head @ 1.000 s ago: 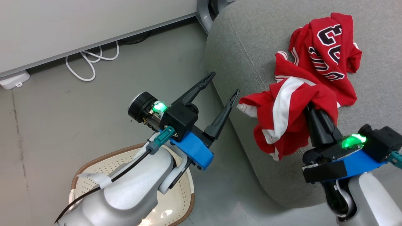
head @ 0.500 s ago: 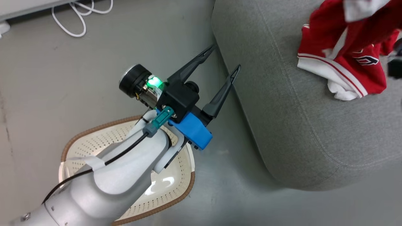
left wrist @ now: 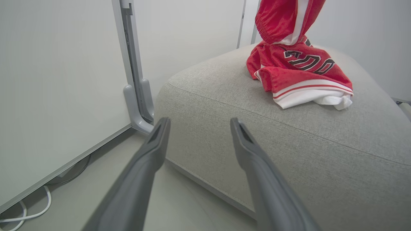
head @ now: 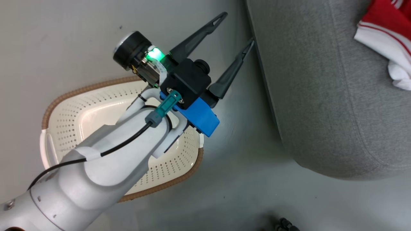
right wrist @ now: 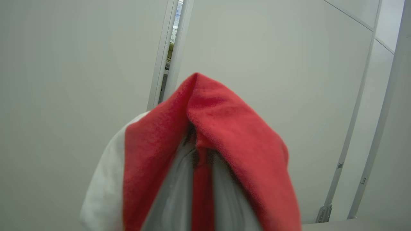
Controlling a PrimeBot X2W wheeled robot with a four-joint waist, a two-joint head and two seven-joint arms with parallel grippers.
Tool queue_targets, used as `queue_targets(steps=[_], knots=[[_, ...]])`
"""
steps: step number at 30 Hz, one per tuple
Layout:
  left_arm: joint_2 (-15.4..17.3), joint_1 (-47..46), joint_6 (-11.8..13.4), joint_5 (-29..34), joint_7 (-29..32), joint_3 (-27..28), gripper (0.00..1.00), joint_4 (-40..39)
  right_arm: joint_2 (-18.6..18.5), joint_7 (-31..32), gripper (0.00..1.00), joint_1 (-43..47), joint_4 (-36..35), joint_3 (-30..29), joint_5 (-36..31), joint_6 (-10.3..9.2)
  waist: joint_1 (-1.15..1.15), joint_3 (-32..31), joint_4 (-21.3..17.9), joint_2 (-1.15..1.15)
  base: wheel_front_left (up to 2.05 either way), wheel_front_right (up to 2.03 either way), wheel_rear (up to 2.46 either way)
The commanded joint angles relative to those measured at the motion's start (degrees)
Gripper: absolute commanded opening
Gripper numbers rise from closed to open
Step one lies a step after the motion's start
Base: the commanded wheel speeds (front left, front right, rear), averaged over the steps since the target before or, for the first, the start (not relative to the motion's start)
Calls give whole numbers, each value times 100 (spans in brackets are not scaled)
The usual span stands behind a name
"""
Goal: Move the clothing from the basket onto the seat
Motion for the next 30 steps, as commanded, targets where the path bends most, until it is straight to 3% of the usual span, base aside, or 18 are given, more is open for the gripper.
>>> queue_targets(steps=[1,7,19,27,28,30], knots=[[71,-110,23,45,15,22,100,-36,-62,-22,0,-67,124,-112,35,3,-1,228,-9,0,0,0,0],[135,-216,48,88,57,16,100,-100,-78,-22,0,193,795,-291,165,3,-1,440,14,0,0,0,0],[123,-319,74,88,38,-26,100,-114,59,-21,0,457,2172,141,228,2,-1,606,106,0,0,0,0],[84,-246,90,38,-78,-25,100,-13,166,-21,0,644,2364,274,304,2,-1,422,159,0,0,0,0],[80,-182,107,1,-142,-14,100,34,277,-21,100,748,2339,229,369,3,-1,298,151,0,0,0,0],[74,-145,123,-16,-175,-9,100,57,316,-21,100,828,2315,259,354,3,-1,224,144,0,0,0,0]])
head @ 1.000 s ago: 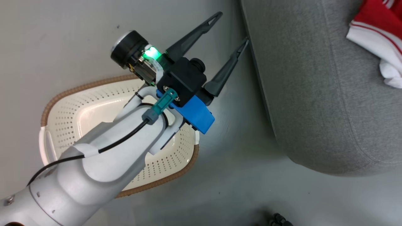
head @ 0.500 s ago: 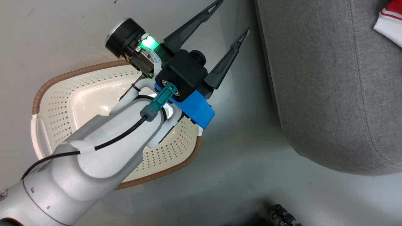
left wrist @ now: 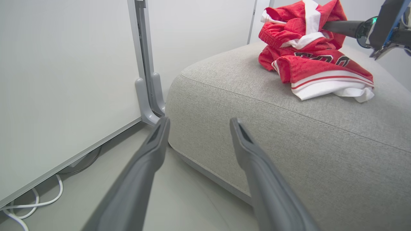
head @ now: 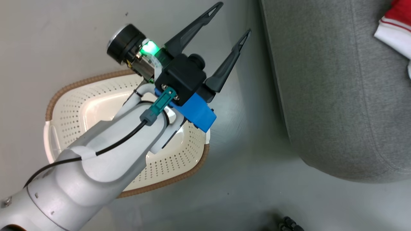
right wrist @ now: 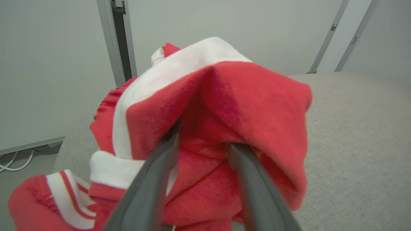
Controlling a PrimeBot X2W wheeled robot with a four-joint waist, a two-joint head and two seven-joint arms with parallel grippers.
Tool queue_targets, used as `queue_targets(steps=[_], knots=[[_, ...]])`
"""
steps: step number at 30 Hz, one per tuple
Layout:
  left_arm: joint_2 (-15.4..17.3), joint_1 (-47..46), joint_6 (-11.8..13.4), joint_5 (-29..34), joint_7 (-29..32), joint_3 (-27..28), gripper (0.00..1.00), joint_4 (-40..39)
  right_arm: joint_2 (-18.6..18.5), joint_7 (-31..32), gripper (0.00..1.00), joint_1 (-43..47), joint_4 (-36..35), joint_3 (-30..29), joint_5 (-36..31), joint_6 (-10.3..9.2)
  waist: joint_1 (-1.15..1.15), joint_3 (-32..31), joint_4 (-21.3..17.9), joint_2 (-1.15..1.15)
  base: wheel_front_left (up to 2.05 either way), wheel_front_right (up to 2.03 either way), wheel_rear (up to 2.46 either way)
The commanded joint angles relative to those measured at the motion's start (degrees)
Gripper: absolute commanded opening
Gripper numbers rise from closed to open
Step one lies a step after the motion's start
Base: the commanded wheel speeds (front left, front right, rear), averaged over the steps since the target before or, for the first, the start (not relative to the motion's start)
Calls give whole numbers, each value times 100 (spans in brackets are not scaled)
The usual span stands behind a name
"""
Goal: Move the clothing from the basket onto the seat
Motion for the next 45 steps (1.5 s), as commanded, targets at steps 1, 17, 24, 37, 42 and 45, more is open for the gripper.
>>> queue_targets(steps=[1,17,24,37,42,45], knots=[[-7,64,18,-24,-47,24,100,35,35,-21,100,124,-58,3,-60,3,0,-157,-19,0,0,0,0],[-46,1263,357,-483,-607,516,100,443,897,-21,100,2000,-1424,169,-945,2,0,-1841,-17,0,0,0,0],[-29,2179,605,-287,-624,1553,100,35,1238,-21,100,2501,-2078,456,-1129,2,0,-2427,144,0,0,0,0],[-469,3580,212,410,-626,3309,100,-268,1735,-21,100,3061,-2572,867,-1387,2,0,-3199,672,0,0,0,0],[-651,3968,-35,639,-626,3770,100,-220,1891,-21,100,3248,-2604,934,-1490,3,0,-3405,833,0,0,0,0],[-759,4171,-146,780,-626,4025,100,-205,1984,-21,100,3361,-2612,962,-1544,3,0,-3504,920,0,0,0,0]])
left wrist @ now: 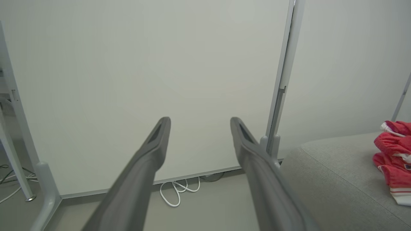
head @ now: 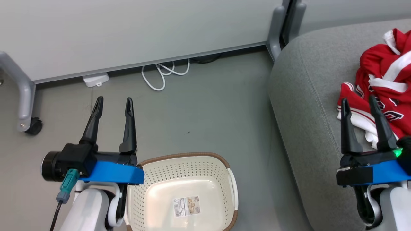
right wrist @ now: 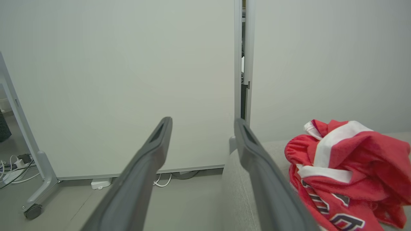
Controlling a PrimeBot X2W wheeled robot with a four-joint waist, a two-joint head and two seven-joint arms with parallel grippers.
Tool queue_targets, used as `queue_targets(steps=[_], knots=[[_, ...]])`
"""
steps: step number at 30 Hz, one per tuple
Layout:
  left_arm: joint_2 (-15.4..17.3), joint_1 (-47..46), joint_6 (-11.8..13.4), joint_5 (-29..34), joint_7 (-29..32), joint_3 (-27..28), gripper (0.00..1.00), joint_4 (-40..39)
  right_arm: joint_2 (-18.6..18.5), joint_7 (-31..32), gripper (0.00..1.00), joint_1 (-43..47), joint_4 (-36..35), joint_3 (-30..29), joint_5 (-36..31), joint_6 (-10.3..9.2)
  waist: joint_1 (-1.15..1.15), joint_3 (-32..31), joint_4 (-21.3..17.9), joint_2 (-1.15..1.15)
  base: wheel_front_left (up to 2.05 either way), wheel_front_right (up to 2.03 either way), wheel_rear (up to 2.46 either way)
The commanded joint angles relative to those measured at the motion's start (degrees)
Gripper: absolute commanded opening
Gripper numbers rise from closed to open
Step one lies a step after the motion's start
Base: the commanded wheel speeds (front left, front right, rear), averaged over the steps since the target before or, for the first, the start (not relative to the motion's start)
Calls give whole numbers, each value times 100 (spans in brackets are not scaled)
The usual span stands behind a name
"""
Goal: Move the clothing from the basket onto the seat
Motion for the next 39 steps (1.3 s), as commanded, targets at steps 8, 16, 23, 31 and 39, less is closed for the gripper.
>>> queue_targets(steps=[8,16,23,31,39], knots=[[-281,495,-274,383,-26,643,100,23,214,-21,100,422,12,54,-124,3,1,-276,266,0,0,0,0],[-541,896,-551,652,-26,1110,100,92,353,-21,100,782,95,127,-220,3,1,-529,378,0,0,0,0],[-703,1168,-667,872,-26,1329,100,148,455,-21,100,1034,183,246,-287,3,1,-689,393,0,0,0,0],[-794,1308,-780,1052,-26,1452,100,178,515,-21,100,1153,259,257,-328,3,1,-827,440,0,0,0,0],[-838,1360,-851,1125,-26,1523,100,195,535,-21,100,1166,355,261,-333,3,1,-912,469,0,0,0,0]])
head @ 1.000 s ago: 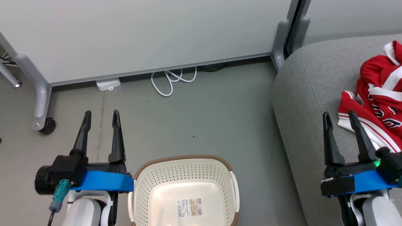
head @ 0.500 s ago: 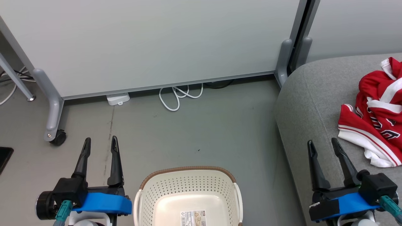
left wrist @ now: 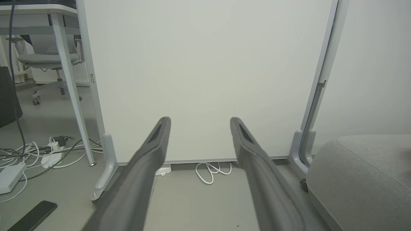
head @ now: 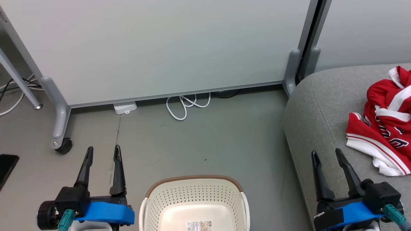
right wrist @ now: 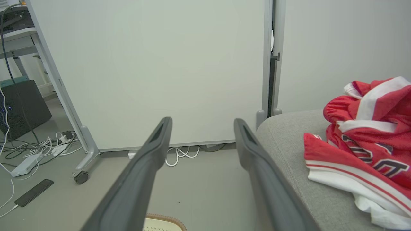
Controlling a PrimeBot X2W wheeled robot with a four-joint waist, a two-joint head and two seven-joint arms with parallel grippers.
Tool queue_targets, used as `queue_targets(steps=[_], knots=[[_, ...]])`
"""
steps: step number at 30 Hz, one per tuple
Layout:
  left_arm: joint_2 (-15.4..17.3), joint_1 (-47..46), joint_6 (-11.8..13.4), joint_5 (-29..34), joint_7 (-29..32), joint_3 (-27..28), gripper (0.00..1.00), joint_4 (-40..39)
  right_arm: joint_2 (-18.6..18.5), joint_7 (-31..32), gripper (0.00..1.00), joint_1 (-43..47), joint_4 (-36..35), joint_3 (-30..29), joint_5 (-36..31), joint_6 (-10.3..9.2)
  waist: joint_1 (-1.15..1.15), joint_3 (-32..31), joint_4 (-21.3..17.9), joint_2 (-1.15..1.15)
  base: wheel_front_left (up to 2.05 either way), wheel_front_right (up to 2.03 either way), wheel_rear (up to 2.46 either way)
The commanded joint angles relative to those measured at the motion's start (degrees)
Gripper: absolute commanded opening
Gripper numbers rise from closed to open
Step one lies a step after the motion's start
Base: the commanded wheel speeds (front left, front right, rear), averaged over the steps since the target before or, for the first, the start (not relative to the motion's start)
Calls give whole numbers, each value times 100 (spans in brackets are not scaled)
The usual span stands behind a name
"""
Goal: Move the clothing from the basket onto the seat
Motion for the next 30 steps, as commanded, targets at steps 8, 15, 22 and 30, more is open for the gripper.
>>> queue_targets(steps=[8,15,22,30], knots=[[-19,21,-39,107,-26,58,100,48,20,-21,100,26,28,18,46,3,0,-1,-1,0,0,0,0],[-39,74,-50,-165,133,85,0,300,8,101,0,30,228,9,300,0,0,-4,-1,0,0,0,0],[-39,26,-71,-982,335,150,0,293,8,304,0,-19,236,-51,1084,0,0,-5,-3,0,0,0,0],[-38,-8,-93,-1836,522,196,0,264,9,512,0,-74,243,-110,1905,0,0,-7,-6,0,0,0,0]])
